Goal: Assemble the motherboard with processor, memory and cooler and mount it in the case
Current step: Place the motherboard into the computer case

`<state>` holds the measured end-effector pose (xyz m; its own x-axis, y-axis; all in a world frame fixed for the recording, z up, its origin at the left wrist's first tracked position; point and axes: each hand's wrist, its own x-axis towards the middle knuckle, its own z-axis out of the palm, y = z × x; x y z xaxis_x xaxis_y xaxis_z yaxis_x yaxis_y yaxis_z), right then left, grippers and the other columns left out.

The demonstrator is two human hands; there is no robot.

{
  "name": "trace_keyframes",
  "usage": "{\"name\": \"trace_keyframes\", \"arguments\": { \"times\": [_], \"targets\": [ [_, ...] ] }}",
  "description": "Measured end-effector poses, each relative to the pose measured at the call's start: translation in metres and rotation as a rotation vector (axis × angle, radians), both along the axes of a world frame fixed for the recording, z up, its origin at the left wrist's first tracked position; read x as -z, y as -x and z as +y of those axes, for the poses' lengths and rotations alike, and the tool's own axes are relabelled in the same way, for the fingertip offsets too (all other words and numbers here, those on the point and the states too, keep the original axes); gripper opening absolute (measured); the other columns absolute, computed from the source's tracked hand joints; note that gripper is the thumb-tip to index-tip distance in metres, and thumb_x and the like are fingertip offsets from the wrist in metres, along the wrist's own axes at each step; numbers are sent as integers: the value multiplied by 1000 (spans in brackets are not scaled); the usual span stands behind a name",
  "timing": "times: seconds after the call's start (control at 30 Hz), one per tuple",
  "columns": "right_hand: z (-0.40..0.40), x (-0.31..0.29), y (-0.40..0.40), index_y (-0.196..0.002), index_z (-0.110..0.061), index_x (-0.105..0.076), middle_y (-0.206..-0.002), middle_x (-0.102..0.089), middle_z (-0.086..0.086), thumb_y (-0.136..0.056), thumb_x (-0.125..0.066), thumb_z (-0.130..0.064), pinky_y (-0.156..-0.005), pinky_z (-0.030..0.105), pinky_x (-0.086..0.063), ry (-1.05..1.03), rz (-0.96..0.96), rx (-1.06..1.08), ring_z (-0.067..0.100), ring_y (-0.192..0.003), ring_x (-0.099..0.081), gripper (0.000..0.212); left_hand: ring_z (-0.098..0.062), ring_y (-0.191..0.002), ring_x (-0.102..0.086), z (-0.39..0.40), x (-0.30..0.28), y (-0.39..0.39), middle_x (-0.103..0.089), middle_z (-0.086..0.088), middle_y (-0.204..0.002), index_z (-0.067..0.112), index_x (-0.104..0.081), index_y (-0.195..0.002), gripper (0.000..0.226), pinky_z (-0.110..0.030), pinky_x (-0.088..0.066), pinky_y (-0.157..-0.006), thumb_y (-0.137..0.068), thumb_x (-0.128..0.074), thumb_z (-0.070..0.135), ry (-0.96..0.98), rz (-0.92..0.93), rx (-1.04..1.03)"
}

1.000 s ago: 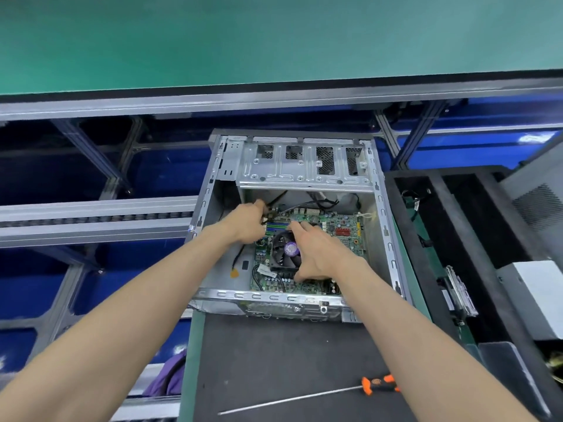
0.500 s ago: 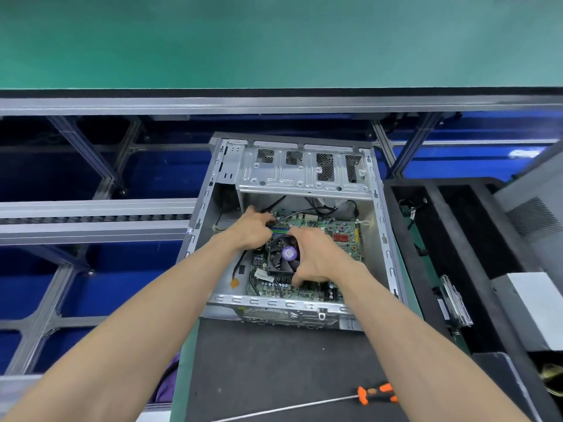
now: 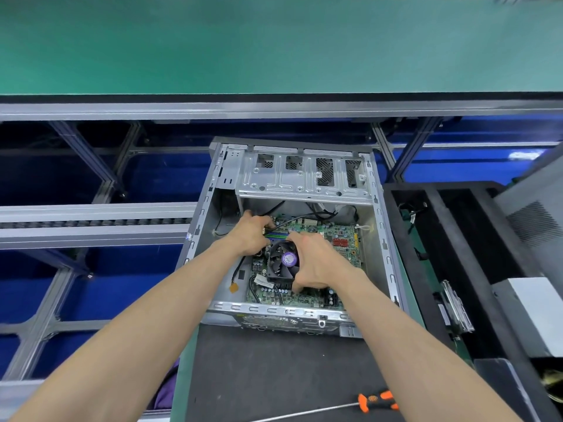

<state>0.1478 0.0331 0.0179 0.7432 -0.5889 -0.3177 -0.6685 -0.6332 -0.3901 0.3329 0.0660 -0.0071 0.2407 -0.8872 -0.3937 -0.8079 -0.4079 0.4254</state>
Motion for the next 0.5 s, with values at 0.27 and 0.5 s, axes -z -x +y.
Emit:
{"name": "trace_keyframes", "arguments": {
  "times": [0.27,0.5],
  "targets": [
    [-1,2,1,-126,-11,-50,-100,-50,0,-43,-95,-32,-69,34,-48,0,-40,16,23,-89,-50,96,-30,-128,-43,0,0,0,-46,-21,-134,21,-56,-135,45,-31,-37,-103,-91,-70,21,28,3,1],
    [-1,3,4,-119,-12,-48,-103,-52,3,-42,-94,-31,-72,41,-55,-18,-23,46,27,-91,-53,92,-32,-135,-41,2,2,0,-53,-14,-139,21,-59,-134,45,-32,-34,-106,-91,-71,19,56,-37,36]
  ]
}}
